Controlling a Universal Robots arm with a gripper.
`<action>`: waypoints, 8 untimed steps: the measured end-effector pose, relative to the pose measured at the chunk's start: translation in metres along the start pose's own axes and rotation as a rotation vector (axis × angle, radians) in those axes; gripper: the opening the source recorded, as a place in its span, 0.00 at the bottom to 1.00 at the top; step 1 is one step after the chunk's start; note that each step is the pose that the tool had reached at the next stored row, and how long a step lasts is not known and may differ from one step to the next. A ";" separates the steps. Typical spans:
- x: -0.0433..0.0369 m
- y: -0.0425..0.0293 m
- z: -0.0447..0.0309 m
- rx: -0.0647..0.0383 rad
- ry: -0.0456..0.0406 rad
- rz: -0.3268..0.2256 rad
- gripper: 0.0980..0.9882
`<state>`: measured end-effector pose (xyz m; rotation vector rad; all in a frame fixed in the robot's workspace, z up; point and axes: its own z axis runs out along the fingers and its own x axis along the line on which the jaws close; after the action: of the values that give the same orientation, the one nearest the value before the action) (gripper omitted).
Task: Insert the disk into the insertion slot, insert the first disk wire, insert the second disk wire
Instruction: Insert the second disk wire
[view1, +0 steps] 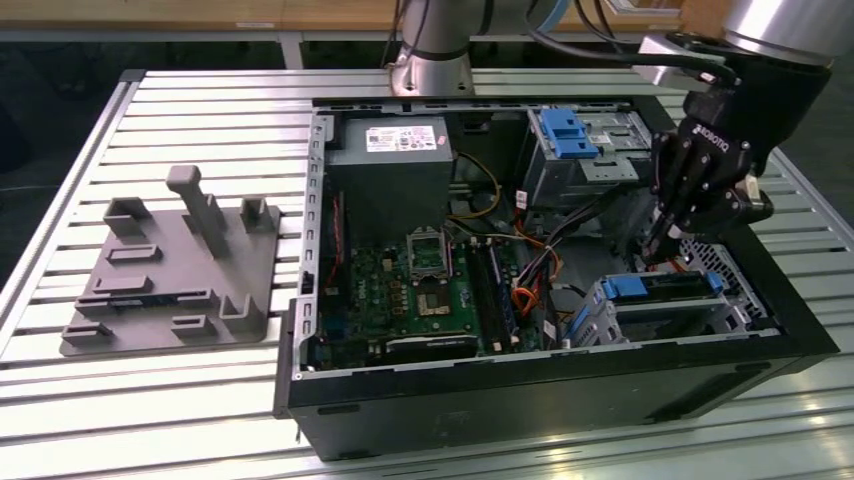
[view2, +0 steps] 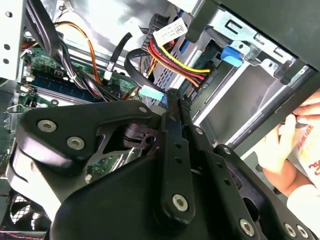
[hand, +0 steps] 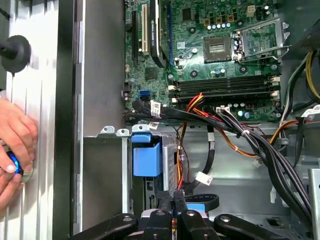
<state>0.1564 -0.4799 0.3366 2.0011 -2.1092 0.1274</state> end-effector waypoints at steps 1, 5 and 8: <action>0.0013 -0.0001 0.0000 0.000 -0.0057 -0.001 0.05; 0.0063 -0.0002 -0.0004 -0.001 -0.0346 -0.004 0.05; 0.0099 -0.0004 -0.0004 -0.003 -0.0657 -0.007 0.05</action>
<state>0.1564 -0.4894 0.3392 2.0378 -2.1401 0.0583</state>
